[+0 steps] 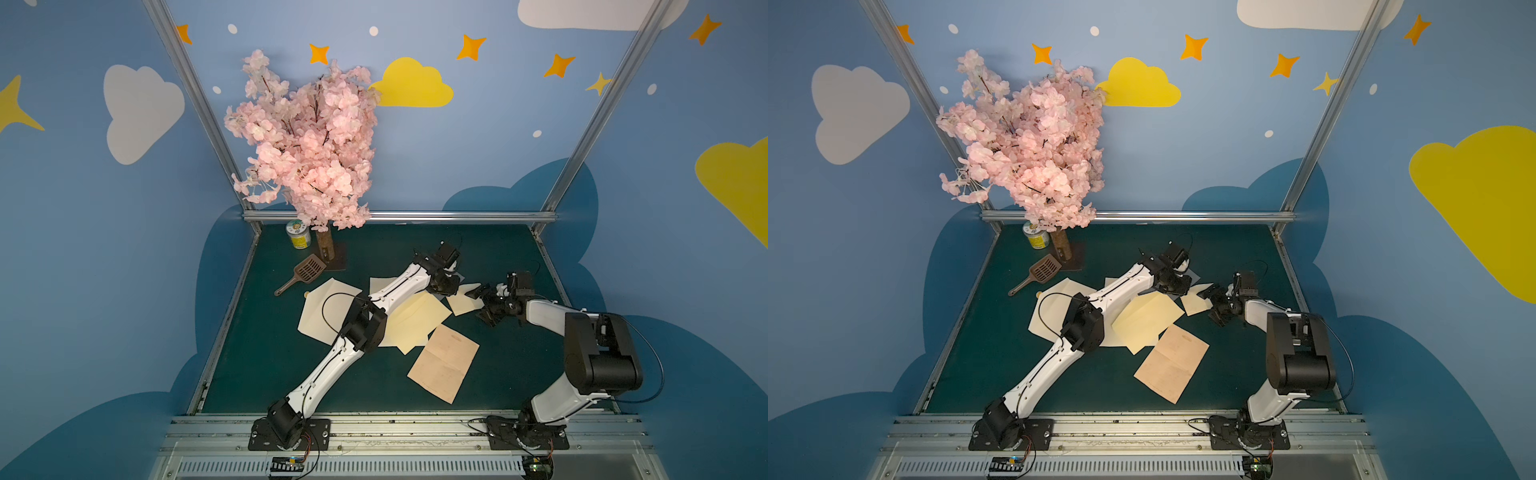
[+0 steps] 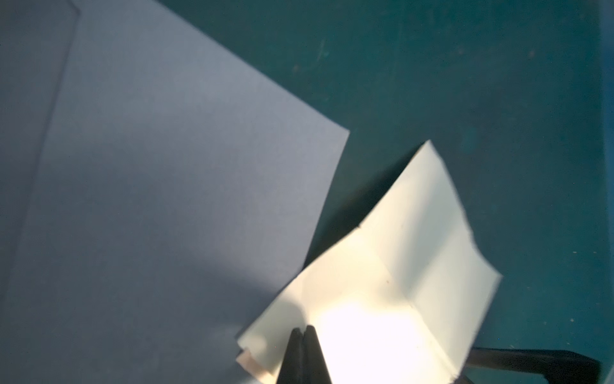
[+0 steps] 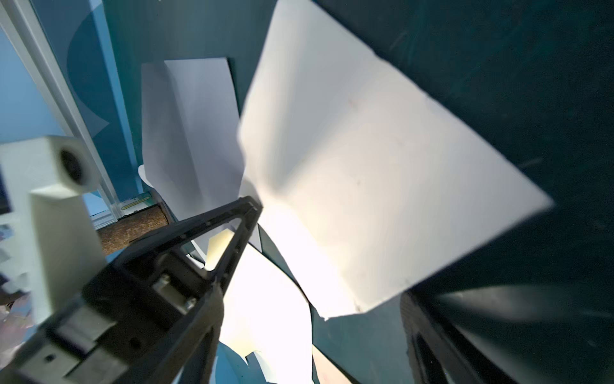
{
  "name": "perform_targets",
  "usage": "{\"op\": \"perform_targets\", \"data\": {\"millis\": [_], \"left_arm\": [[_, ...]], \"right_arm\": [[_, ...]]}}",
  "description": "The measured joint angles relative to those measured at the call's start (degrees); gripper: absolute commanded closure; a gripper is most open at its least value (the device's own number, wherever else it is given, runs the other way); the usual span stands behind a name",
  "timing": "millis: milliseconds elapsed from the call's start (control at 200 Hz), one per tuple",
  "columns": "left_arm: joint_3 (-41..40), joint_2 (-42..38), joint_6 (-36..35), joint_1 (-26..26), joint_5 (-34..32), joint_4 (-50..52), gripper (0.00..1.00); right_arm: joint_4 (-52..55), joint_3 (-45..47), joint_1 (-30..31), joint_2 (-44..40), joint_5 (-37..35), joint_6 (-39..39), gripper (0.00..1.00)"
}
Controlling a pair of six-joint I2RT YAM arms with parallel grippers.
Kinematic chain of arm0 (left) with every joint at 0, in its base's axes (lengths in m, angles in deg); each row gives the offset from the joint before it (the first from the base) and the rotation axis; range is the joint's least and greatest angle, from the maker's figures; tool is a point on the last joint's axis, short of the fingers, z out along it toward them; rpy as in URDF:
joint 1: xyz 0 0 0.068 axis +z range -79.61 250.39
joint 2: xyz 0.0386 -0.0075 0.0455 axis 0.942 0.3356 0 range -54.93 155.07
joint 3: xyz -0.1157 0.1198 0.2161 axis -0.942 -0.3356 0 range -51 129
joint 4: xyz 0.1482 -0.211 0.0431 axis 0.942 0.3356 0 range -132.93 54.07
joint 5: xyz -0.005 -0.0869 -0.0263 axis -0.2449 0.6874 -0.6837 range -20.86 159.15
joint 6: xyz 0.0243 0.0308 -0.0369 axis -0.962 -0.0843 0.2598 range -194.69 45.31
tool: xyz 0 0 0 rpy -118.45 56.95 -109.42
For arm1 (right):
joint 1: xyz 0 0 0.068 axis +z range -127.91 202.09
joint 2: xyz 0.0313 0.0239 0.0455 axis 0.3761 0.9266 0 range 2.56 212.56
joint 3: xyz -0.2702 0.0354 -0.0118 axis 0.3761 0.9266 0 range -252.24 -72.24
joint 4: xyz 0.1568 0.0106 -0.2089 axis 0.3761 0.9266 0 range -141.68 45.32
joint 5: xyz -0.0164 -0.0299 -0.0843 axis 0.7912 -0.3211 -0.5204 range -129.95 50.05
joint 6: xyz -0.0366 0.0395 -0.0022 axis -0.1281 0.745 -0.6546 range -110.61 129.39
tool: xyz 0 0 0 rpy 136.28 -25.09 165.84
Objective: Fold the letter paper in half and place it into the envelope
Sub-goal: Fold the letter paper at the center of the board.
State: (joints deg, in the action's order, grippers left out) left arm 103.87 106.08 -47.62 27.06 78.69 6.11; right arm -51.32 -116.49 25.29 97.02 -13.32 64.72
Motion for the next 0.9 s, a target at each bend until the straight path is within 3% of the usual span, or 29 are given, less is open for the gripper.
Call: {"op": "perform_targets", "data": {"millis": [315, 596, 901], "left_arm": [[0.31, 0.15, -0.22, 0.26, 1.22, 0.79, 0.97], [0.59, 0.17, -1.09, 0.24, 1.88, 1.95, 0.98], [0.61, 0.17, -1.36, 0.26, 2.36, 2.51, 0.98]], "right_arm": [[-8.92, 2.58, 0.00, 1.57, 1.40, 1.42, 0.33], [-12.39, 4.96, 0.07, 1.86, 1.11, 1.38, 0.67], [-12.85, 4.68, 0.28, 3.28, 1.44, -0.24, 0.93]]}}
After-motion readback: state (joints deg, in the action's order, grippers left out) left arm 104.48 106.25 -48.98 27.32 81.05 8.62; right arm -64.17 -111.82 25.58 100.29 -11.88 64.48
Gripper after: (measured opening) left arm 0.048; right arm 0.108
